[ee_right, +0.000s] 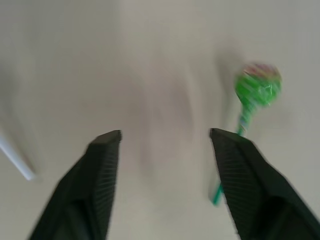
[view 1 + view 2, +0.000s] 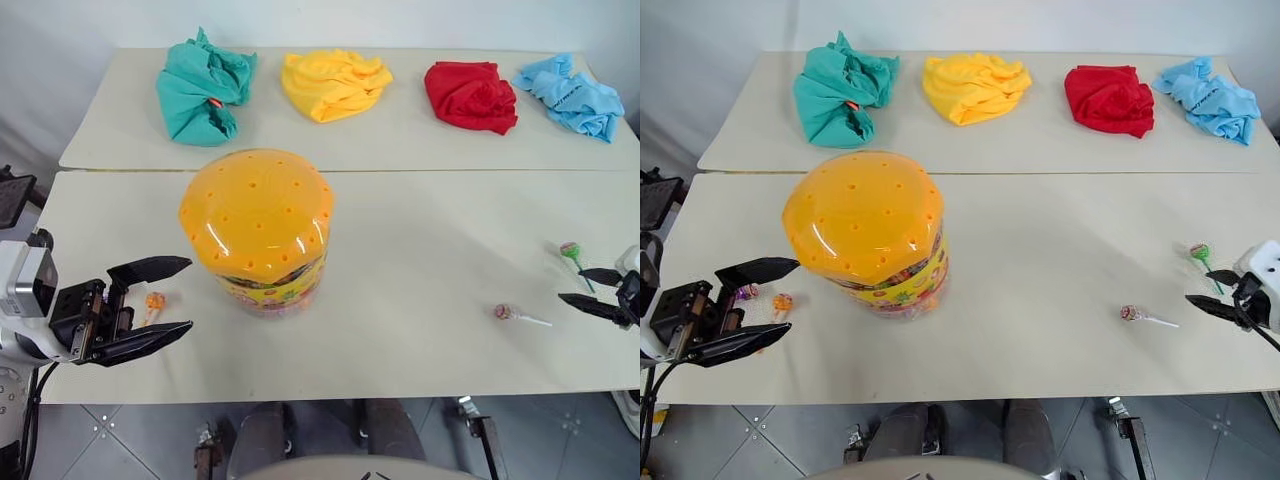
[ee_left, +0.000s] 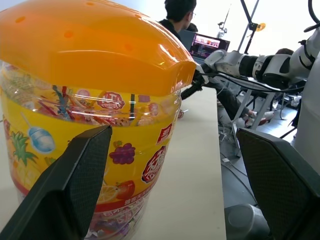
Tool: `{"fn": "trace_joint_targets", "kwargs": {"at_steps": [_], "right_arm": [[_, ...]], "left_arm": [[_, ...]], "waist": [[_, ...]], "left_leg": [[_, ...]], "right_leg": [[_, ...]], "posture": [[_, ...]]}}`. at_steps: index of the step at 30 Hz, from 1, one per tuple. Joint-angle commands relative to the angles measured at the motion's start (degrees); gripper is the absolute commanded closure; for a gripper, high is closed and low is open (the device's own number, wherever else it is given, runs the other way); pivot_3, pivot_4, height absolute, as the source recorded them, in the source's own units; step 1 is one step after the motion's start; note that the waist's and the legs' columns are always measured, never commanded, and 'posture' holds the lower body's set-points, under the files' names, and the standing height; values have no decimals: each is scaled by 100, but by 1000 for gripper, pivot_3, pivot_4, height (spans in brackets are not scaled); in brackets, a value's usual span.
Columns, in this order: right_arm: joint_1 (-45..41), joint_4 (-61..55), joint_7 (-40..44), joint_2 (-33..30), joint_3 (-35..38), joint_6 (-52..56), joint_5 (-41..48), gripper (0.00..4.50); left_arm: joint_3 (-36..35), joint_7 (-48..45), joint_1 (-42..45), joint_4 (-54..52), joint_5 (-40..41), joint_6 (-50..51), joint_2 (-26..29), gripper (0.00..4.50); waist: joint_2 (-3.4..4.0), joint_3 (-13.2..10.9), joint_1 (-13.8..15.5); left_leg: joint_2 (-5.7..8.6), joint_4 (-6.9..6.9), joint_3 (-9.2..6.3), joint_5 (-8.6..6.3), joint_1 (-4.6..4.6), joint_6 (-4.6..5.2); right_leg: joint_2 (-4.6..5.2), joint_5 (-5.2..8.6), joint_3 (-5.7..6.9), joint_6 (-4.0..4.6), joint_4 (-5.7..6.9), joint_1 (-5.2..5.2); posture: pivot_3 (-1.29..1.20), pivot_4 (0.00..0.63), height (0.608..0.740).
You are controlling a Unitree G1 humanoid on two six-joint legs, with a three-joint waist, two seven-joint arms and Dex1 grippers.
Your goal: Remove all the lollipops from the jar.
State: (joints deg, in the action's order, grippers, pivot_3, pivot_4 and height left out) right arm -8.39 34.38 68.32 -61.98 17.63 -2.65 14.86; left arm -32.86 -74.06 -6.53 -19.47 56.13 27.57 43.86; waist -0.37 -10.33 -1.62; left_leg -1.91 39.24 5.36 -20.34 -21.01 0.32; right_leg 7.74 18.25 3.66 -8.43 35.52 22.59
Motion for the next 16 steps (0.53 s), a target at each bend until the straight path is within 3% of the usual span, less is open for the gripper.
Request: {"fn": "trace_joint_targets", "kwargs": {"at_steps": [1,9,16], "right_arm": [[-112,-735,392,214,502,-217,756,85],[-389,-3792,377,1301,-21,667,2145,31],[-349,-4178,506,1825,-792,166,1604,31]], "left_arm": [[-69,115,-65,91,-176,-34,127,278],[347,767,-40,1197,-1969,-1307,-43,278],[668,1594,-67,1127,-2786,-1971,-428,278]], "waist": [[0,0,0],[7,2,19],[1,1,172]], "left_leg": [[0,0,-3,0,0,0],[-10,-2,-11,-3,1,-5],[0,-1,-10,-14,-16,3]], "right_leg": [[0,0,0,0,0,0],[-9,-4,4,2,13,2],[11,-12,23,-11,8,5]], "posture": [[0,150,740],[0,150,740],[0,150,740]]}}
